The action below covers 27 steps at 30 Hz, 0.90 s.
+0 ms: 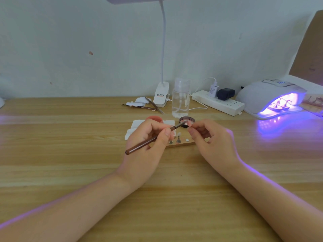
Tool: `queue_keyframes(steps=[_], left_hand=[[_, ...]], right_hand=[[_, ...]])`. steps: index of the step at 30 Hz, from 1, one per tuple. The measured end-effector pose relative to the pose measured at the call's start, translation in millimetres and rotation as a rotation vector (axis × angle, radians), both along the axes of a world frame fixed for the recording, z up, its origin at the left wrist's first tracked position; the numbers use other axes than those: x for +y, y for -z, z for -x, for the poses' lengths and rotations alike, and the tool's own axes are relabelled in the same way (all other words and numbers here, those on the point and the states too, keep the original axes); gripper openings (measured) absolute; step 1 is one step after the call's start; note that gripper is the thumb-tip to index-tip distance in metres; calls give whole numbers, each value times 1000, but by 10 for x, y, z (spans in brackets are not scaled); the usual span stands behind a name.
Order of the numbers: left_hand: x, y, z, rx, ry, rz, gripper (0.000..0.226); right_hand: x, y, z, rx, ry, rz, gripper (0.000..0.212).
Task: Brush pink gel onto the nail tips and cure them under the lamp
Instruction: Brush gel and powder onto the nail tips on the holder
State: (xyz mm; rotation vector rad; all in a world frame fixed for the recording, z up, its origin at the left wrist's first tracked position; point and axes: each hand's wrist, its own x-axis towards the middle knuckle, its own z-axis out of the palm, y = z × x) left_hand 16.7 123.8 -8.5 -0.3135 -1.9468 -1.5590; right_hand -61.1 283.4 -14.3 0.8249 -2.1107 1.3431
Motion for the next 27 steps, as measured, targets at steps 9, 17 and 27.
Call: queue_keyframes(steps=[9, 17, 27], left_hand=[[10, 15, -8, -21, 20, -6, 10], [11, 24, 15, -3, 1, -90, 12], [15, 31, 4, 20, 24, -54, 13]], right_hand=[[-5, -10, -14, 15, -6, -8, 4], [-10, -4, -10, 4, -10, 17, 8], [-12, 12, 3, -2, -4, 17, 11]])
